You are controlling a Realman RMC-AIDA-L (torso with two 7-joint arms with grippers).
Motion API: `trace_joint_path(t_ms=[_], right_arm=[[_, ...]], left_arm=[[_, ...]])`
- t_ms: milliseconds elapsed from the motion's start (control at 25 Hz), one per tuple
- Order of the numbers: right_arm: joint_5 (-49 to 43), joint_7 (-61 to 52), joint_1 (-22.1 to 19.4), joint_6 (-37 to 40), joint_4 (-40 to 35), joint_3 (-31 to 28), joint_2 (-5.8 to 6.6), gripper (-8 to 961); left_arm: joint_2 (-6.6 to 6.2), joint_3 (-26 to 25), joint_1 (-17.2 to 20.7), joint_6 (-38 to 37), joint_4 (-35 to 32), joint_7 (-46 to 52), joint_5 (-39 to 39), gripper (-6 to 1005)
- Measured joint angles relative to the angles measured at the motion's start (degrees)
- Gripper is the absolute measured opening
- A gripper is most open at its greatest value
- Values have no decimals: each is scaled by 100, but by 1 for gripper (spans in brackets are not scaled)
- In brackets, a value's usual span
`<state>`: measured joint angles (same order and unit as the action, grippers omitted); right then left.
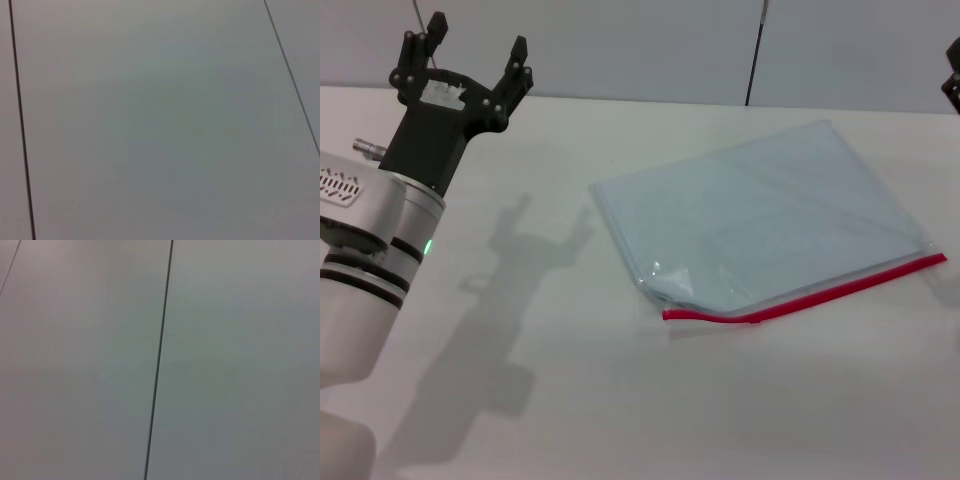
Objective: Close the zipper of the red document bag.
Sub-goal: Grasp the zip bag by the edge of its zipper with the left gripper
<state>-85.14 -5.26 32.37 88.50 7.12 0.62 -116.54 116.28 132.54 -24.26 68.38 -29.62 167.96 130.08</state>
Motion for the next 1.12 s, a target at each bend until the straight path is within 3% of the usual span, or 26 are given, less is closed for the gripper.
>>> trace_joint_path(t_ms=[560, 840, 1000, 1120], right_arm=[[-19, 1, 11, -27, 0, 0, 1, 882], [-20, 17, -13, -30, 0, -1, 8, 881], [-20, 19, -5, -37, 0, -1, 9, 881], [-20, 24, -12, -42, 0, -1, 9, 881]], left_arm=[[-1, 13, 13, -23, -22, 141, -5, 875], [-64, 330, -39, -146, -129, 337, -31, 867], [-79, 240, -70, -407, -302, 343, -169, 863], [-220, 154, -79, -1029, -719, 349, -492, 859]])
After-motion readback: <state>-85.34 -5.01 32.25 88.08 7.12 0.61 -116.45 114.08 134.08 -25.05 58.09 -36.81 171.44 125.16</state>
